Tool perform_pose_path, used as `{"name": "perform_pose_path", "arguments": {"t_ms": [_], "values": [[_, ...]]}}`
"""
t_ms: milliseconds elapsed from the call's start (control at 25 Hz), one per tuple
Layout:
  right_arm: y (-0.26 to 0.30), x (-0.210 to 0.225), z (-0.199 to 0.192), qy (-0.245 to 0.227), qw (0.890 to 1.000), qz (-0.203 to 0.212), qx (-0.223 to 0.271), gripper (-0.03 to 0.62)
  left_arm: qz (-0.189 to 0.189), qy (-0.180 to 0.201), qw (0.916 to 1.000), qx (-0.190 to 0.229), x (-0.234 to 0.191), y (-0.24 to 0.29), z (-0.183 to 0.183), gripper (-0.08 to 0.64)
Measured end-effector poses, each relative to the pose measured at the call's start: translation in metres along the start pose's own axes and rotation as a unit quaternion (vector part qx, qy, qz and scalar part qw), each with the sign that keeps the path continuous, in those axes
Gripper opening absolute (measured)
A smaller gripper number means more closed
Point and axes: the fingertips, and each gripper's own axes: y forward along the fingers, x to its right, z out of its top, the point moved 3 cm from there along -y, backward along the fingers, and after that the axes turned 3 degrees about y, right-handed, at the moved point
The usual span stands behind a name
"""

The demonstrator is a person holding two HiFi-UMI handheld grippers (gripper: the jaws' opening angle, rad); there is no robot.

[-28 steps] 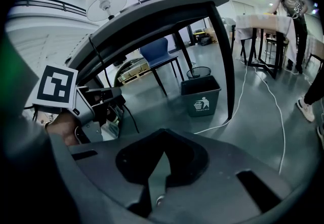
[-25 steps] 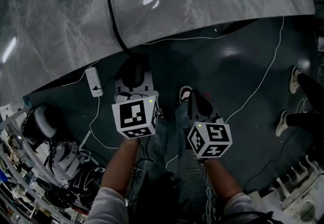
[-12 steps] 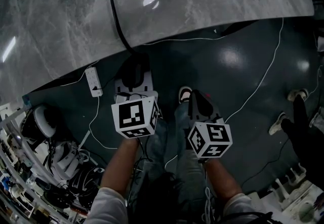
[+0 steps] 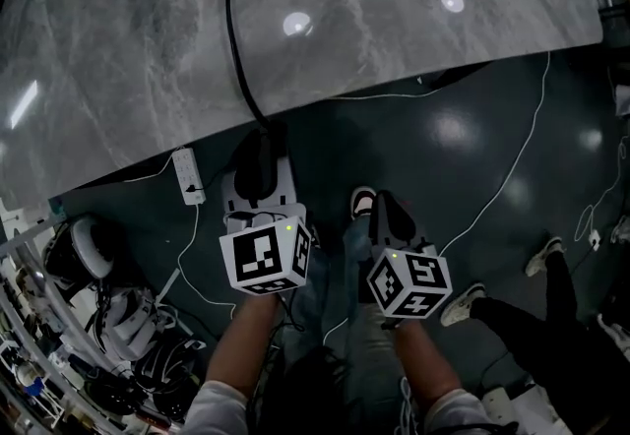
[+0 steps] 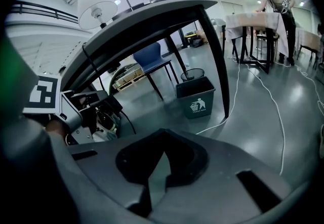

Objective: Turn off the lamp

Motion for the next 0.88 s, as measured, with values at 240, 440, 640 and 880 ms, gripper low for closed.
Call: {"name": "perform_pose_path", "arguments": {"t_ms": [240,440,640,880], "values": [[-0.003,-0.001,-0.003,-0.006,1.000,0.000,0.000,-0.002,0.016,-0.020,0.9997,0.001,0.004,-0.019,-0.001,0.079],[-0.006,-0.008,-0.002,-0.009,1.000,0.004,0.004,-0.002,0.009,-0.030,0.9995,-0.006,0.011,-0.034,-0.007,0.008],[-0.018,-0.021,0.004,-0.022,1.000,0.014,0.007,-0.002,-0.007,-0.028,0.9986,-0.044,0.018,-0.054,-0.020,0.008],[-0.041,-0.041,0.027,-0.028,0.999,0.021,0.018,-0.002,-0.027,-0.030,0.9954,-0.087,0.031,-0.080,-0.015,0.008]]}}
